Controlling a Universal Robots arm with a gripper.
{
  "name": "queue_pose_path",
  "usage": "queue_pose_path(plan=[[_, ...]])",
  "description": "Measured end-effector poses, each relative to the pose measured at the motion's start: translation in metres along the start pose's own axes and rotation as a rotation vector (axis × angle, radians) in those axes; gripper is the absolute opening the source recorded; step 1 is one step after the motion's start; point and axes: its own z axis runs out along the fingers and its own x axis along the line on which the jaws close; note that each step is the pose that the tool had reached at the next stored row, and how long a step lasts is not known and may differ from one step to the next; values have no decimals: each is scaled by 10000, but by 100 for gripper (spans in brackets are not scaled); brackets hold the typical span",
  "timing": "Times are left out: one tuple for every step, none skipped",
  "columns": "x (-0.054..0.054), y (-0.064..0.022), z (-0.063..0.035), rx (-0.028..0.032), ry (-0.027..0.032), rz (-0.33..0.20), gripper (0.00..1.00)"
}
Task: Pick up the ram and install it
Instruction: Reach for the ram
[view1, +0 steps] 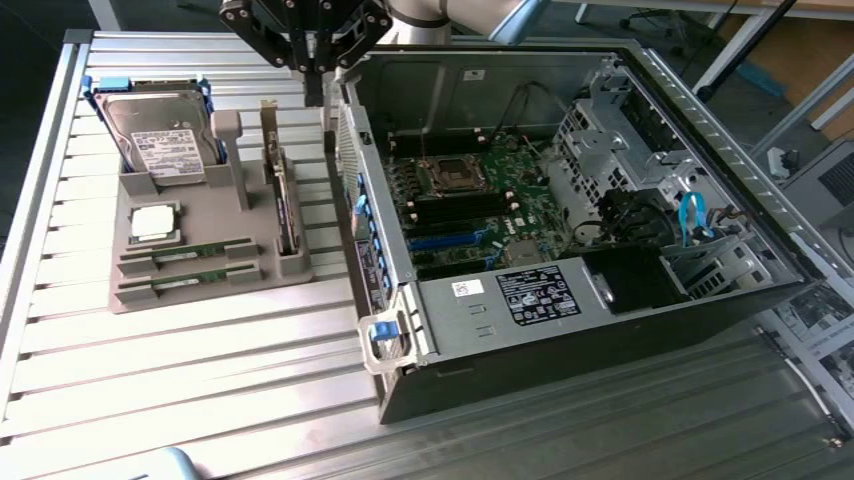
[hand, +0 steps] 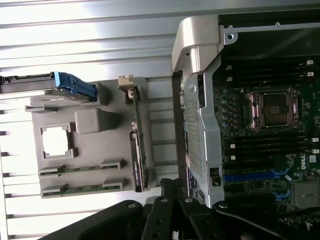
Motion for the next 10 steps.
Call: queue_pose_path(plan=[[10, -1, 0, 0, 0, 1, 10], [18, -1, -1, 0, 0, 0, 10], [25, -2, -1, 0, 0, 0, 10], [33, -3, -1, 0, 0, 0, 10], [41, -3, -1, 0, -1, 0, 10], [49, -4, -1, 0, 0, 0, 10], [55, -4, -2, 0, 0, 0, 10], [62, -5, -1, 0, 0, 1, 10], [68, -5, -2, 0, 0, 1, 10], [74, -5, -2, 1, 0, 1, 10]])
